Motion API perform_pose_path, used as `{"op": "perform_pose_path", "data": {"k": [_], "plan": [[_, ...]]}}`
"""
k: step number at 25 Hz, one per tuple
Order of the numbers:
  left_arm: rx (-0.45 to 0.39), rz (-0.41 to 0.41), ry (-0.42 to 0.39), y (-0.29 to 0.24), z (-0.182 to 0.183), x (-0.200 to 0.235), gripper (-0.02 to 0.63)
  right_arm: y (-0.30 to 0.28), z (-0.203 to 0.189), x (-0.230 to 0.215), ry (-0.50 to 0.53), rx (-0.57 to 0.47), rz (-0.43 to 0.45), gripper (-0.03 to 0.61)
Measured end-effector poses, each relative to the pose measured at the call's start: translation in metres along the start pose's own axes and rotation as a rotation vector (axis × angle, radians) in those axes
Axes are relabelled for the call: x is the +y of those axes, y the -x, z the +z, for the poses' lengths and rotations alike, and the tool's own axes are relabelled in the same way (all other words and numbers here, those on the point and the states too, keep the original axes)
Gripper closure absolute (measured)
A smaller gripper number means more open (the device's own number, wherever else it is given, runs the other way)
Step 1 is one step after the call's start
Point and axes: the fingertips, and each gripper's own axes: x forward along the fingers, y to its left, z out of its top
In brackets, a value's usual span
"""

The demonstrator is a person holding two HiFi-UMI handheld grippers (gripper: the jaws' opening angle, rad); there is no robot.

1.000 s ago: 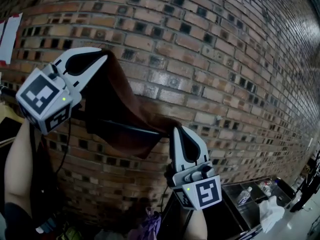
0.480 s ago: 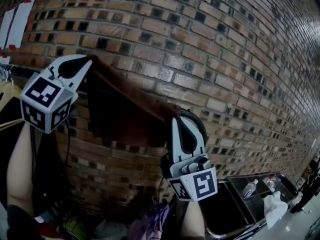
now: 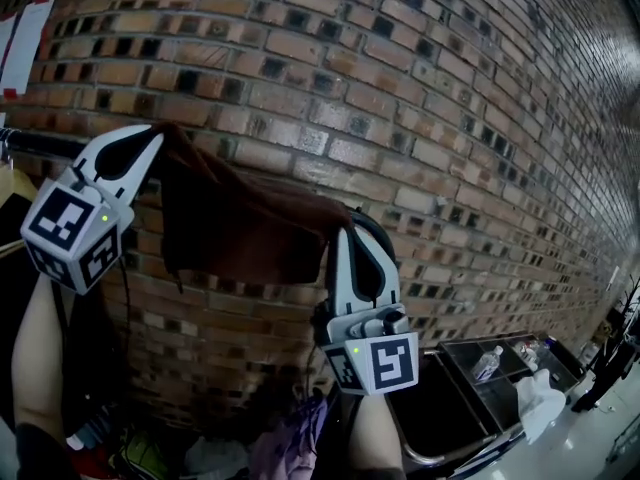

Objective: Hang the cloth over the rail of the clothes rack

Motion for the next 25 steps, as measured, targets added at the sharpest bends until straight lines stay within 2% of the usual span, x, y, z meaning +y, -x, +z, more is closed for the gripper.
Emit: {"op": "perform_pose_path", "data": {"k": [3,6,12,17,20,25], "plan": [[0.014,-0.045,0.037,0.0,-0.001,-0.012,0.591,0.005,0.008,-0.02,0.013,-0.022,-0.059,0.555],[0.055,-0.069,0.005,-0.007,-0.009,-0.024,0.591,0.008,0.008,-0.03,-0.028,-0.014,-0.06,0.555],[0.027,0.026,-0.051,0.015,-0.027,-0.025,0.591,0.016,-0.017,-0.009,-0.045,0.029,0.016,0.555],[0.016,0.054,-0.071,0.04,-0.053,-0.035,0.591,0.026,-0.046,0.003,-0.082,0.065,0.028,0.554],[0.033,0.048,-0.014,0.048,-0.074,-0.038,0.591,0.034,-0.06,0.009,-0.096,0.09,0.031,0.555],[0.05,0.003,0.15,0.056,-0.106,-0.047,0.589,0.049,-0.075,0.011,-0.083,0.116,-0.003,0.554]]}}
